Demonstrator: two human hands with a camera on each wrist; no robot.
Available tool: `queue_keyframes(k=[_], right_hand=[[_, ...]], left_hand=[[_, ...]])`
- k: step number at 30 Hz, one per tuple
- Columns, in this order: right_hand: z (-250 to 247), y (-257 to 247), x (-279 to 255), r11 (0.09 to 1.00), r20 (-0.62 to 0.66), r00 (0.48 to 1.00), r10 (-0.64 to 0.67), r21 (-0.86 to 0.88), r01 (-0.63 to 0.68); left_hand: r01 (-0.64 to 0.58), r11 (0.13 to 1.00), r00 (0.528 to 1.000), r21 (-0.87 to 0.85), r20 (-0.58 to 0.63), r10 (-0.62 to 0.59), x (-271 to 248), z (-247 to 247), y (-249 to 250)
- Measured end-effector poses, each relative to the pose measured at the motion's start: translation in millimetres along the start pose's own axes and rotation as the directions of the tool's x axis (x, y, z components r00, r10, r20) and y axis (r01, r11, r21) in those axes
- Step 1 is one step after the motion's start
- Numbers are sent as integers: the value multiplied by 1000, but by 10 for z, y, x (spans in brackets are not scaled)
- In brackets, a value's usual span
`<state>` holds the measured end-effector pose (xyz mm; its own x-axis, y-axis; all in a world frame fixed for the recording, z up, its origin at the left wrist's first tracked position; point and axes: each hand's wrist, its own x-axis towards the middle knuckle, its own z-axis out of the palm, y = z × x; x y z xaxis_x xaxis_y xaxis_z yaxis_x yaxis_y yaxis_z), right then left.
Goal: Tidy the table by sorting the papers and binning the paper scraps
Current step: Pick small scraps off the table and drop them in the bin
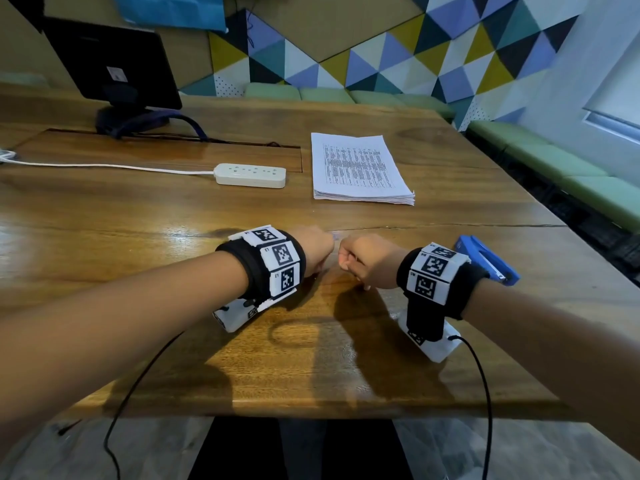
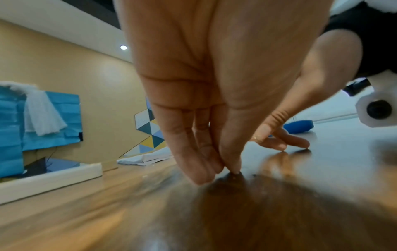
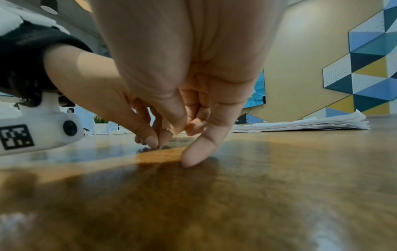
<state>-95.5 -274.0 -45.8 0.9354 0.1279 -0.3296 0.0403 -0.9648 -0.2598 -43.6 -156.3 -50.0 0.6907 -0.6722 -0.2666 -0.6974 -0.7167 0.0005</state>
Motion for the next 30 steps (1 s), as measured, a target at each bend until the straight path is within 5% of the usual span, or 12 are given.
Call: queue_keyframes(k=[8, 16, 21, 30], right_hand=[[-22, 31, -40, 993, 42, 999, 29, 113, -34], [-25, 142, -159, 999, -21, 1000, 16, 38, -15], [-2, 180, -185, 1000, -62, 998, -7, 8, 8], [15, 202, -188, 999, -80, 996, -48, -20, 46]], left_hand=[[-11, 988, 998, 156, 67, 0, -14, 2, 43], [-4, 999, 994, -50, 106, 9, 6, 44, -108], [3, 988, 1000, -157, 26, 1, -36, 7, -173], [-9, 990, 1000, -141, 9, 11, 1, 91, -120]])
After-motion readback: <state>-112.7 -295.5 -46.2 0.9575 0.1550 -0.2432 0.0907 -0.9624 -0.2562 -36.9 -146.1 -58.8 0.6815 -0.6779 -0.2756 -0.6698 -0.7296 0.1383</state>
